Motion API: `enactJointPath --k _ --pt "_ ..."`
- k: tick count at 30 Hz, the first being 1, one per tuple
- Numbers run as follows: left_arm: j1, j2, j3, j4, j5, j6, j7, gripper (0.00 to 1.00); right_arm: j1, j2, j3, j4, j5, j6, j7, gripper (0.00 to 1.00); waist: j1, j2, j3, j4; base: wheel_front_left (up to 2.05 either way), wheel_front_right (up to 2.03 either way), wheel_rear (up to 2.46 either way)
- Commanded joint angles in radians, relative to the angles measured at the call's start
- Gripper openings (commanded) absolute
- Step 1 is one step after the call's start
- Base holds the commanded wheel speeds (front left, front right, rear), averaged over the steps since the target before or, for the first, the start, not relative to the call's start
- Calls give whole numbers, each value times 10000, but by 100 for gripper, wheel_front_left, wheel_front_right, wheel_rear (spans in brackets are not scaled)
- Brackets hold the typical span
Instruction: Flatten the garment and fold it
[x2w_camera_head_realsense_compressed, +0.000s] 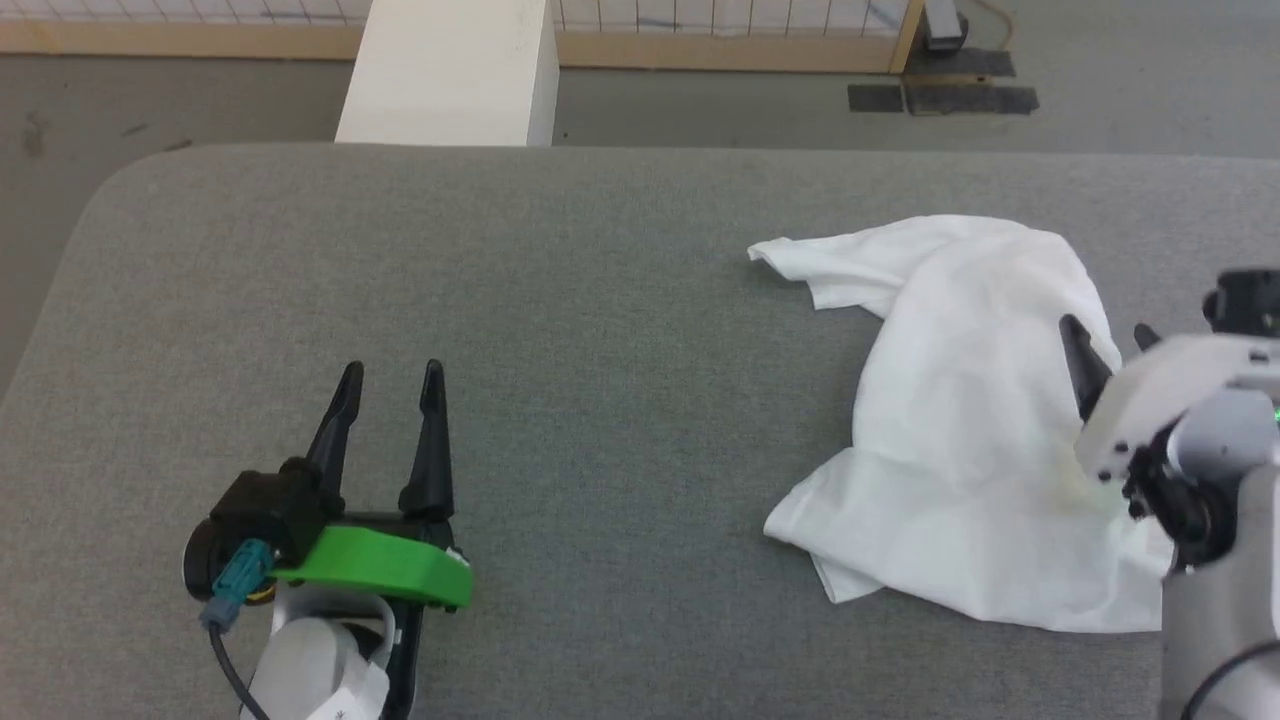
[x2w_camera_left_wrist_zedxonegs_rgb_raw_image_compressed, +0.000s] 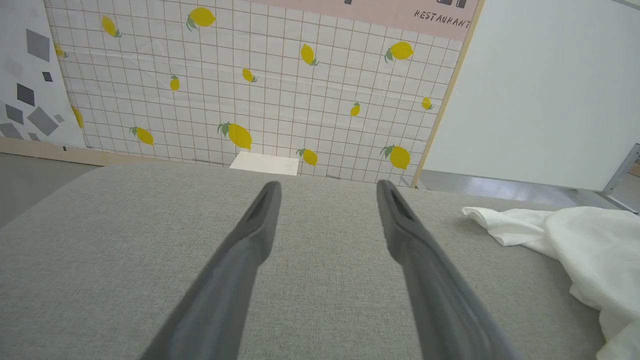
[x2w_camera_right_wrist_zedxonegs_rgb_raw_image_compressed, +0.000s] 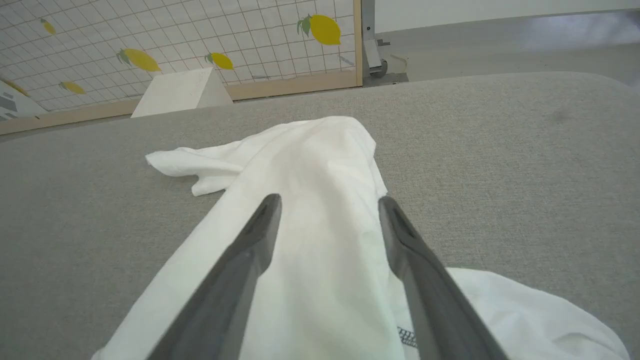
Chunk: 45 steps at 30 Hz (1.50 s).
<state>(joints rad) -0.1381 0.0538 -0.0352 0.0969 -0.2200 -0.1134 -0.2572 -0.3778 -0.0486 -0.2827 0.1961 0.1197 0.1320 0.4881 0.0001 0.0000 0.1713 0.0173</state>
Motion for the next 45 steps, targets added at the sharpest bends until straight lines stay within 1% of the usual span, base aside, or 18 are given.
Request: enactJointPath --k 1,5,6,7,8,12,15,18,21,26,29,30,31,32,34,37,40,45 --pt "-232 -34 -43 -5 -8 -27 -45 100 -364 -17 -120 362 -370 -13 342 100 -1 0 224 171 0 0 0" --pt "-401 -35 -187 74 -54 -45 -45 100 -1098 -17 -342 1296 -1411 -13 1470 100 -1 0 378 395 0 0 0" --pt "-430 -35 -224 87 -64 -47 -45 100 -1218 -17 -390 1469 -1578 -13 1720 75 -1 0 402 449 0 0 0" --pt "-446 -35 -242 102 -69 -49 -45 100 -1279 -17 -395 1554 -1698 -13 1879 35 -1 0 406 482 0 0 0" --pt "-456 -35 -255 125 -69 -51 -45 100 -1322 -17 -376 1605 -1819 -13 2027 0 -1 0 404 511 0 0 0" --pt "-458 -35 -225 201 -64 -59 -45 100 -1348 -17 -159 1395 -1734 -13 1924 0 -1 0 332 572 0 0 0" --pt "-413 -35 -218 270 -65 -62 -45 100 -1246 -17 557 979 -868 -13 1423 0 -1 0 175 616 0 0 0" --pt "-317 -35 -195 309 -64 -60 -45 100 -835 -17 2272 -9 188 -13 1068 0 -1 0 -29 629 0 0 0" --pt "-209 -35 -158 365 -49 -63 -45 100 -140 -17 4232 -1281 825 -13 1175 0 -1 0 -241 621 0 0 0" --pt "6 -35 -126 430 -44 -63 -45 100 1486 -243 7448 -2643 1493 -13 2334 0 -1 0 -570 624 0 0 0" --pt "78 -35 -122 451 -71 -64 -45 100 2386 -698 8593 -2838 2014 -13 3211 0 -1 0 -676 630 0 0 0" --pt "102 -35 -130 455 -81 -66 -45 100 2645 -888 8794 -2898 2119 -13 3476 7 -1 0 -701 629 0 0 0" --pt "117 -35 -138 453 -87 -67 -45 100 2798 -1000 8847 -3005 2169 -13 3542 40 -1 0 -722 629 0 0 0" --pt "137 -35 -144 450 -90 -69 -45 100 2988 -1041 8675 -3137 2182 -13 3465 100 -1 0 -747 622 0 0 0" --pt "182 -35 -153 452 -96 -73 -45 100 3277 -981 8091 -3391 2081 -13 3101 100 -1 0 -798 581 0 0 0" --pt "250 -35 -244 488 -103 -84 -45 100 3634 -595 6806 -3888 1839 -13 2146 100 -1 0 -875 473 0 0 0" --pt "223 -35 -467 594 -143 -100 -45 100 3968 -200 5180 -4415 1539 -13 700 100 -1 0 -926 328 0 0 0" --pt "-216 -35 -1421 1273 -112 -140 -33 100 4162 -28 2900 -4459 583 -13 -1669 100 -1 0 -823 -70 0 0 0"
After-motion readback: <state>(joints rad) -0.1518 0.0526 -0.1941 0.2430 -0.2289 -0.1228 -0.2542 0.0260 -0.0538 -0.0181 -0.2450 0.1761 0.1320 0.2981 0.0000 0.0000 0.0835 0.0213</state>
